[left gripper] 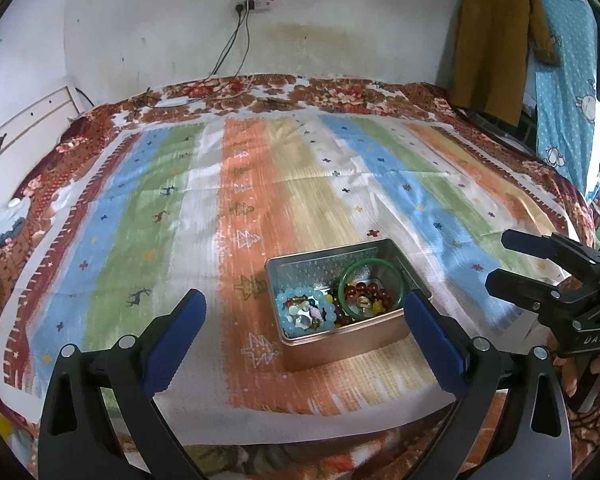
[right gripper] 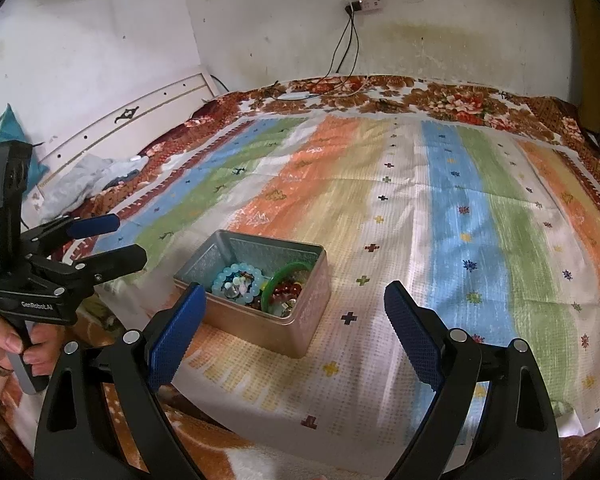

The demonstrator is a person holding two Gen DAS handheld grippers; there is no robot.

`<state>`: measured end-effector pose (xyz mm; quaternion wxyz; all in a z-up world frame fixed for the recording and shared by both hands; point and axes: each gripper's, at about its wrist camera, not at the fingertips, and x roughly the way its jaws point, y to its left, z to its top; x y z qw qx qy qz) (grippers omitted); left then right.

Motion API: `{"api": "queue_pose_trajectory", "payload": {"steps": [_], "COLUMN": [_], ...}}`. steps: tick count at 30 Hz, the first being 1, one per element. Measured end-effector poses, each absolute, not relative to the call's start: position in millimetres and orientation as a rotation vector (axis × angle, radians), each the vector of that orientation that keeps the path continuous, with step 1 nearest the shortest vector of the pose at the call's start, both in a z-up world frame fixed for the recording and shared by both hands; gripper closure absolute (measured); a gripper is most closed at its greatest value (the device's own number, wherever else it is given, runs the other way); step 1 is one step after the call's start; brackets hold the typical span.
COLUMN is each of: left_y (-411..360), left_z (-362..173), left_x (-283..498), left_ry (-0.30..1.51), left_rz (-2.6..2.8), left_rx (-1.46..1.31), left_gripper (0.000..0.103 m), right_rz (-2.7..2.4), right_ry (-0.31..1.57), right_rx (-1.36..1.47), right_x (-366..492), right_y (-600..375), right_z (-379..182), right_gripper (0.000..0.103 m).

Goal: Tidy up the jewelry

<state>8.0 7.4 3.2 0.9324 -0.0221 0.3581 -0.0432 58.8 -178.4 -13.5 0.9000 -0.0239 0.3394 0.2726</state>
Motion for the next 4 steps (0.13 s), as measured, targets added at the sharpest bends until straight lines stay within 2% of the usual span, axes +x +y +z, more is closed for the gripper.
{"api": "queue_pose_trajectory", "payload": {"steps": [4], "left_y": [6.5], "left_z": [1.3], "left_x": [6.7], "left_ry": [0.742], "left_rz": [-0.095], "left_rx": [-0.046], "left_gripper": [0.006], "right_rz": [0.567], "right_ry": [0.701], "right_rx": [-0.049], "right_x": [58.8], "right_y": [-178.1], "right_z": [-13.6], "right_gripper": [0.012]}}
